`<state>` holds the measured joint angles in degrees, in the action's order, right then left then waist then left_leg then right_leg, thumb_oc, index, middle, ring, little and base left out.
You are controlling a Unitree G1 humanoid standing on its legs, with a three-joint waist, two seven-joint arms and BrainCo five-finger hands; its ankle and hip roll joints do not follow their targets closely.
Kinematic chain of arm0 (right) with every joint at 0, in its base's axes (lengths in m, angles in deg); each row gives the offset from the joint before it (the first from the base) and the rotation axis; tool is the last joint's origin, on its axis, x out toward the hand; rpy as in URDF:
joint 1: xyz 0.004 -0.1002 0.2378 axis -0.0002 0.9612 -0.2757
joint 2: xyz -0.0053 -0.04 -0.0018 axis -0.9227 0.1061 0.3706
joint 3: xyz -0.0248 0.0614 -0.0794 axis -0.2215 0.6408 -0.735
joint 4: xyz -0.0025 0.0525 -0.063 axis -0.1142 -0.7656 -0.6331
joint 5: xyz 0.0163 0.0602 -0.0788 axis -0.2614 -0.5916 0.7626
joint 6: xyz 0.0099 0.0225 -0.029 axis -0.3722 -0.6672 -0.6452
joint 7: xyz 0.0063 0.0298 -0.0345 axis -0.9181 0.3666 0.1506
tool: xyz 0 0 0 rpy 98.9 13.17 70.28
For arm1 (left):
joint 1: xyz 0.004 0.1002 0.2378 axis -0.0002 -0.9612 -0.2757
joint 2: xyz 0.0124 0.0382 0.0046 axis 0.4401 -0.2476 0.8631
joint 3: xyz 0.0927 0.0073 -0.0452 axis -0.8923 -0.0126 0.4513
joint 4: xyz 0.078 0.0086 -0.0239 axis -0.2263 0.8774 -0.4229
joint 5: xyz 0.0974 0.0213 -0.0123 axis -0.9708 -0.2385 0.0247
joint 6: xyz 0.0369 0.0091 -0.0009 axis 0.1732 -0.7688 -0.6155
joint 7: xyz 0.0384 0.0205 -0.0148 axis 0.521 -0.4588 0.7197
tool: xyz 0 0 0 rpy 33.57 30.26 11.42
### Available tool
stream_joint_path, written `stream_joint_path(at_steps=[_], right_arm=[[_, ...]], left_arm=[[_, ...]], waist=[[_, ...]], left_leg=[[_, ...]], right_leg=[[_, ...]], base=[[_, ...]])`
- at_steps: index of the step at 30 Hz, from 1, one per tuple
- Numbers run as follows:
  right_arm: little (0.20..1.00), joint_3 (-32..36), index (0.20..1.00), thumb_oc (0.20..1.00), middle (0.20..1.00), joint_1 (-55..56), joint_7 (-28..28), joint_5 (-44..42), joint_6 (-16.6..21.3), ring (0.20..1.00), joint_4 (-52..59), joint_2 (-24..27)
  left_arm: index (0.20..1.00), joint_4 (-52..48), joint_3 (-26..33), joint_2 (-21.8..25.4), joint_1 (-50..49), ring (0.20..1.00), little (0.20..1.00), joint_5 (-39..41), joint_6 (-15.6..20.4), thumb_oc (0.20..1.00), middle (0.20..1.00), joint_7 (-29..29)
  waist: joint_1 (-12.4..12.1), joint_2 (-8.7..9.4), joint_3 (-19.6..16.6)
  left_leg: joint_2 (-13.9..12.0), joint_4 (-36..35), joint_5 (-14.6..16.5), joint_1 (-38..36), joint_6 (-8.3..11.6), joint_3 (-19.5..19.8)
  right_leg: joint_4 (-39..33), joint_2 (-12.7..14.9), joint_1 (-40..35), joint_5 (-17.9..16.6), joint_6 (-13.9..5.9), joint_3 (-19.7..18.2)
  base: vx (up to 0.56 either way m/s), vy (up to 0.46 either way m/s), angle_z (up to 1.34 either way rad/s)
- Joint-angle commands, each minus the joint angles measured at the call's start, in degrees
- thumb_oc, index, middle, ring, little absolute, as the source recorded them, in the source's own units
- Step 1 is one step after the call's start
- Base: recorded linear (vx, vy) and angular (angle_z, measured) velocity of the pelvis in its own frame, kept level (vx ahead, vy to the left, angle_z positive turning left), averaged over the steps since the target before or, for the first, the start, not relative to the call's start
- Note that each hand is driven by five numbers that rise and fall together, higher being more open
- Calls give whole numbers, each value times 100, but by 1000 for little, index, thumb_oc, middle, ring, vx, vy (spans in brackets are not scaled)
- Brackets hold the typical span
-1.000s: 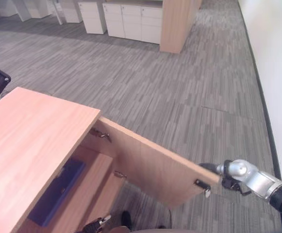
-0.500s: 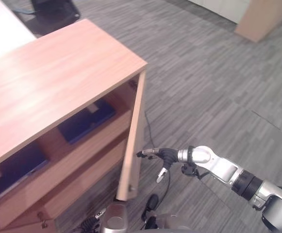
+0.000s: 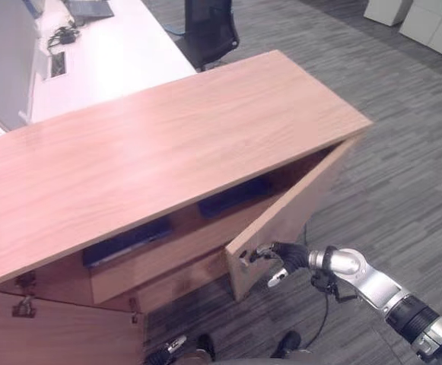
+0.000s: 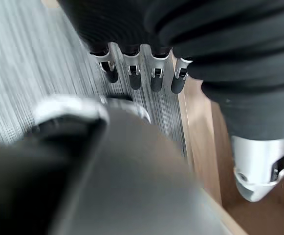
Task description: Put the empty folder in the office cabinet
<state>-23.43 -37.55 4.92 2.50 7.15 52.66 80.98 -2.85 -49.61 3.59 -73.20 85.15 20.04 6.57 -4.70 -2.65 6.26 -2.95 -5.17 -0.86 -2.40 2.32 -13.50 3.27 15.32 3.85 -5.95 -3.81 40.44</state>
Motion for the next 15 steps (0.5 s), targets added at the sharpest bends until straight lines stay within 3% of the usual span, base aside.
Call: stream_joint_path(at_steps=[1,4,5,7,9,10,11,12,14,15], right_arm=[[1000,-387,1000,1000,1000,-493,-86,-4,322,1000,200,-465],[1000,-283,1000,1000,1000,-457,60,149,355,1000,-8,-591],[1000,-180,1000,1000,1000,-467,280,340,348,1000,-568,-890],[1000,-153,1000,1000,1000,-482,367,463,373,1000,-844,-1070],[1000,-48,1000,1000,1000,-470,454,518,385,1000,-939,-1152],[1000,2,1000,1000,1000,-498,515,493,413,1000,-1016,-1187],[1000,52,1000,1000,1000,-538,585,487,427,1000,-1091,-1205],[1000,231,1000,1000,1000,-473,678,386,444,1000,-1064,-1194],[1000,648,1000,1000,1000,-307,792,187,456,1000,-1401,-1158],[1000,648,1000,1000,1000,-306,792,188,457,1000,-1402,-1159]], left_arm=[[1000,-10,-98,117,127,1000,1000,108,70,1000,1000,-130],[1000,-115,-173,124,41,1000,1000,169,68,1000,1000,-165],[1000,-125,-249,150,63,1000,1000,246,55,1000,1000,-212],[1000,-117,-298,166,79,1000,1000,259,39,1000,1000,-213],[1000,-41,-401,190,209,1000,1000,281,110,1000,1000,-131],[1000,24,-407,196,311,1000,1000,312,162,1000,1000,-80],[1000,137,-423,223,430,1000,1000,288,222,1000,1000,-41],[1000,246,-422,270,587,1000,1000,221,266,1000,1000,-11],[1000,355,-375,343,756,1000,1000,126,282,1000,1000,44],[1000,355,-376,344,756,1000,1000,127,283,1000,1000,44]], waist=[[-310,105,7],[-394,129,-28],[-471,104,-106],[-489,92,-148],[-297,80,-137],[-209,73,-138],[-97,62,-173],[84,63,-129],[232,114,-147],[243,113,-145]], left_leg=[[-88,27,247,202,1,256],[111,37,259,264,-116,432],[324,43,296,254,-227,624],[439,60,335,201,-305,756],[533,178,407,133,-409,1128],[565,196,328,183,-454,1192],[599,212,323,185,-482,1353],[689,264,298,169,-515,1739],[782,261,218,194,-436,2491],[782,259,216,190,-435,2504]], right_leg=[[-222,21,-374,398,-433,-361],[-196,228,-420,269,-556,-250],[-116,431,-481,200,-642,-180],[49,586,-521,227,-680,-210],[292,582,-437,293,-636,-1124],[223,430,-248,334,-549,-1850],[149,194,-94,420,-559,-2737],[80,-194,138,485,-609,-4068],[111,-425,103,590,-716,-4829],[106,-423,92,591,-715,-4815]], base=[[-52,153,37],[-47,201,47],[-29,288,47],[6,221,41],[7,106,57],[-1,61,105],[26,44,101],[58,-16,89],[35,-184,132],[133,-305,240]])
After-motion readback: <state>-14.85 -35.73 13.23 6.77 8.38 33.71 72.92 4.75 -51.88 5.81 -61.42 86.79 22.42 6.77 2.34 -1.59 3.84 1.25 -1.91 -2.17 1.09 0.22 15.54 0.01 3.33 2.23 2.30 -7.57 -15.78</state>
